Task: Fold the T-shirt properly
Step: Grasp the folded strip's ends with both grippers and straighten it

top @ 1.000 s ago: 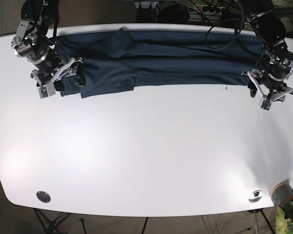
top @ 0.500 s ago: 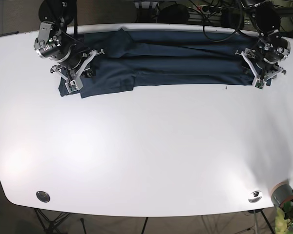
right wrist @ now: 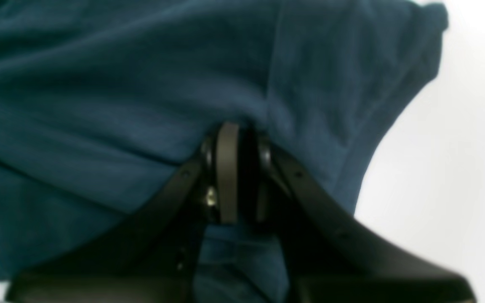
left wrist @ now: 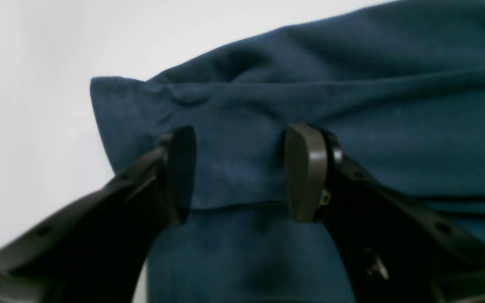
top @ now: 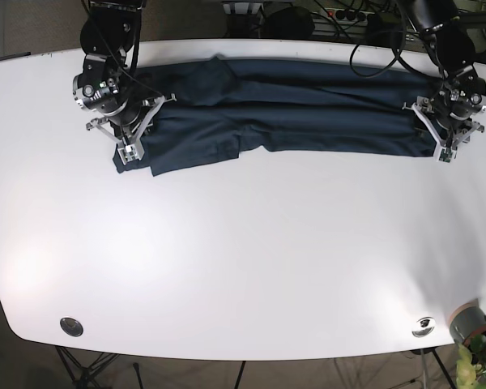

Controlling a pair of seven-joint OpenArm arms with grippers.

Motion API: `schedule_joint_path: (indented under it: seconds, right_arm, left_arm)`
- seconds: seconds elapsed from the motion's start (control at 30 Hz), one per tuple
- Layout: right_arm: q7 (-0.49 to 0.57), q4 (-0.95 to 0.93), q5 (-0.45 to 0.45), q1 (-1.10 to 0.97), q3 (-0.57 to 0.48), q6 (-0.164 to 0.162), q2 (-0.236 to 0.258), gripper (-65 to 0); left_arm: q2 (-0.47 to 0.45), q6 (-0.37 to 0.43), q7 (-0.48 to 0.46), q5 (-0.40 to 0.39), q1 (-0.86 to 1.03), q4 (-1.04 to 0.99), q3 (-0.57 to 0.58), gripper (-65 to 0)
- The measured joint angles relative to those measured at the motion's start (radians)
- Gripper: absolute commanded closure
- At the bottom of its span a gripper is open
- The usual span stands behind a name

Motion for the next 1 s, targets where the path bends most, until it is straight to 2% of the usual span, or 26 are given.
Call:
schedule_joint_path:
  seconds: [0.13, 0.47, 0.67, 1.0]
  right_arm:
    - [0.010, -0.068, 0.023, 0.064, 0.029, 0.005, 0.006, -5.5]
    - [0.067, -0.275, 0.025, 0.247, 0.045, 0.015, 0.089, -5.5]
    - [0.074, -0.362, 0.027, 0.319, 0.163, 0.020, 0.098, -5.5]
    - [0.055, -0.356, 0.018, 0.324, 0.174, 0.014, 0.109, -5.1]
  left_arm:
    - [0.000, 0.000, -0.006, -0.004, -0.063, -0.069, 0.002, -31.1]
    - [-0.012, -0.003, -0.011, 0.000, -0.215, -0.213, 0.056, -31.1]
    - [-0.021, -0.012, -0.022, 0.021, -0.302, -0.311, 0.075, -31.1]
    - [-0.014, -0.014, -0.008, 0.026, -0.327, -0.313, 0.072, -31.7]
